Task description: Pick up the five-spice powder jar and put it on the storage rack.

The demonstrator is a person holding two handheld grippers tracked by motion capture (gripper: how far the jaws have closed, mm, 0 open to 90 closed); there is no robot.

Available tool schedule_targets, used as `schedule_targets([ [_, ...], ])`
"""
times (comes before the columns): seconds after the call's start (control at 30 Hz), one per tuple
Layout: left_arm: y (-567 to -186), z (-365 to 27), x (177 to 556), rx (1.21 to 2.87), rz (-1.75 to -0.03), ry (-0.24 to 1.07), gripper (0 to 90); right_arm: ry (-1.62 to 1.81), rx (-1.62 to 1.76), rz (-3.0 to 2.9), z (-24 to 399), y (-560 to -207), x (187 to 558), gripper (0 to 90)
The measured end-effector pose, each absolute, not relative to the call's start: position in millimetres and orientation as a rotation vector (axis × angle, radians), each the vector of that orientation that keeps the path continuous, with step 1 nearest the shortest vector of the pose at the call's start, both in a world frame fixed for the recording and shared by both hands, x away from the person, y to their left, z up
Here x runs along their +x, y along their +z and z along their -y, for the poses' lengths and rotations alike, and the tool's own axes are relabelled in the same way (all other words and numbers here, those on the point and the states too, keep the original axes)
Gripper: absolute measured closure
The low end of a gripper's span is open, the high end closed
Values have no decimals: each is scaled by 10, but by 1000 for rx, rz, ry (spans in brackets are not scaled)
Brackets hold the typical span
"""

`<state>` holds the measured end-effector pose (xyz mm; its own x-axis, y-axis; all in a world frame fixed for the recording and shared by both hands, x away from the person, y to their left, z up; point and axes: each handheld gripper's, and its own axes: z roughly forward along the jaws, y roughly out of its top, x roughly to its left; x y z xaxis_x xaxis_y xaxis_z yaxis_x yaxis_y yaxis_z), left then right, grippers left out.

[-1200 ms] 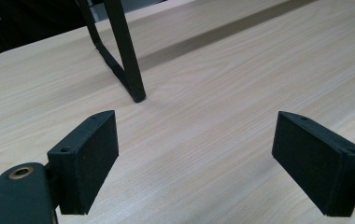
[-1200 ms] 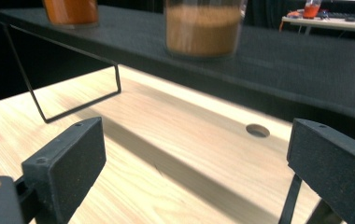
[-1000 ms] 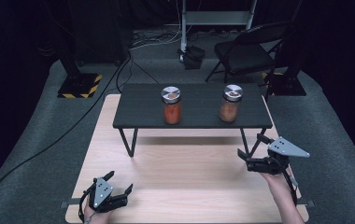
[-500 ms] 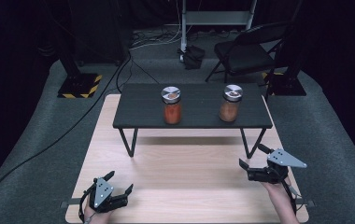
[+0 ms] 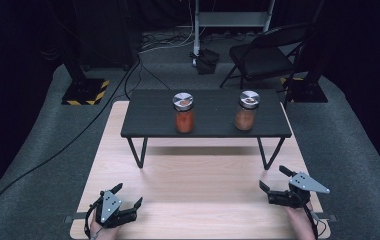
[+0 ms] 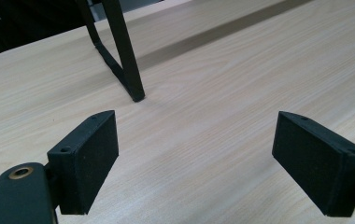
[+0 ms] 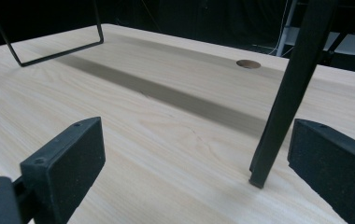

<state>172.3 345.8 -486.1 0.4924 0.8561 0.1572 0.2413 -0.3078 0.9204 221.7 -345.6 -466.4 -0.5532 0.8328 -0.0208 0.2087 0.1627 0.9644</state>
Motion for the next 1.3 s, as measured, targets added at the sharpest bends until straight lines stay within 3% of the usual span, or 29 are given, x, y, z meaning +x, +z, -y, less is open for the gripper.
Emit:
schedule_targets([
  [0.63, -4862, -3463, 1720, 1813, -916, 829, 141, 1390, 1025, -1848, 3484, -4899, 2049, 32],
  [1.3, -4860, -3465, 1719, 1814, -915, 826, 141, 1374, 1034, -1851, 3514, -4928, 1996, 36],
])
